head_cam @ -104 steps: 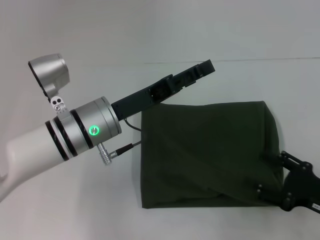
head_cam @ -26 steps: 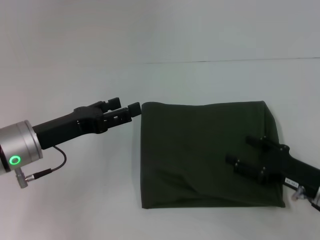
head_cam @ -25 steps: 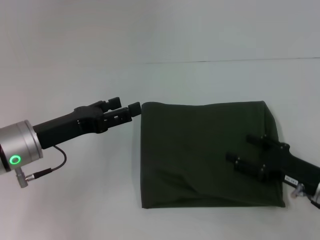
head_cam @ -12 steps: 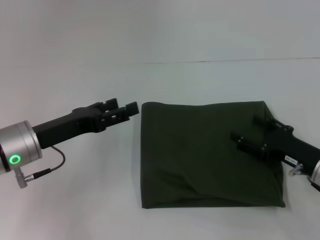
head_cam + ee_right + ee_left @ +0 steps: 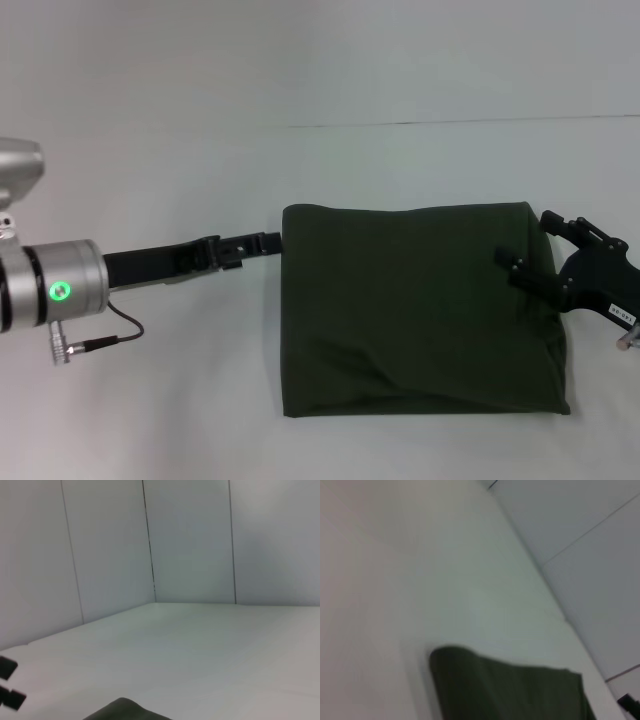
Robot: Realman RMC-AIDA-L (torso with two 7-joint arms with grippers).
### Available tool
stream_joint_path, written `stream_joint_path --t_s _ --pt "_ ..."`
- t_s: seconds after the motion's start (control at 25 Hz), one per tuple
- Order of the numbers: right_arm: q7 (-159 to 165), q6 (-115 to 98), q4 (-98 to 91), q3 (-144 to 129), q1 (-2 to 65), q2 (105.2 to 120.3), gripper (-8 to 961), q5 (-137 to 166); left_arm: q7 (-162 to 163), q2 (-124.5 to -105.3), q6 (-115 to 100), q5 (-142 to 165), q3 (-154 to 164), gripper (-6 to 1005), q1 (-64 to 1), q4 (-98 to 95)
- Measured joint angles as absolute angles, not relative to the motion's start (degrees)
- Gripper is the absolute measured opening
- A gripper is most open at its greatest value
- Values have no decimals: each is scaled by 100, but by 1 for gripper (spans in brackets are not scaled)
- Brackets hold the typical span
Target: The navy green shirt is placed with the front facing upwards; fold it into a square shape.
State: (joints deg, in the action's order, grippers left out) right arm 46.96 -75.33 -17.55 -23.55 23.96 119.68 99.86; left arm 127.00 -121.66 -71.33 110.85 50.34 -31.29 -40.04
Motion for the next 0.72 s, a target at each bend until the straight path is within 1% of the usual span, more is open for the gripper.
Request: stream_joint_path --t_s 0.12,0.32,0.56,0.72 --pt "4680 -7533 -1758 -2355 2382 11970 882 9984 13323 -12106 -7145 11511 5039 817 -3370 -3804" --pt "4644 -7533 -1761 -2355 2377 11970 882 9984 14062 -12083 -7242 12208 5047 813 -3667 -3650" --pt "4612 -7535 -1766 -2364 2384 11971 882 9984 14155 -12078 -7205 12423 5053 808 -3929 -3279" --pt "4604 -7538 -1767 -2365 2387 11969 881 9984 14168 -12115 -7216 12441 5054 804 -4009 -3220"
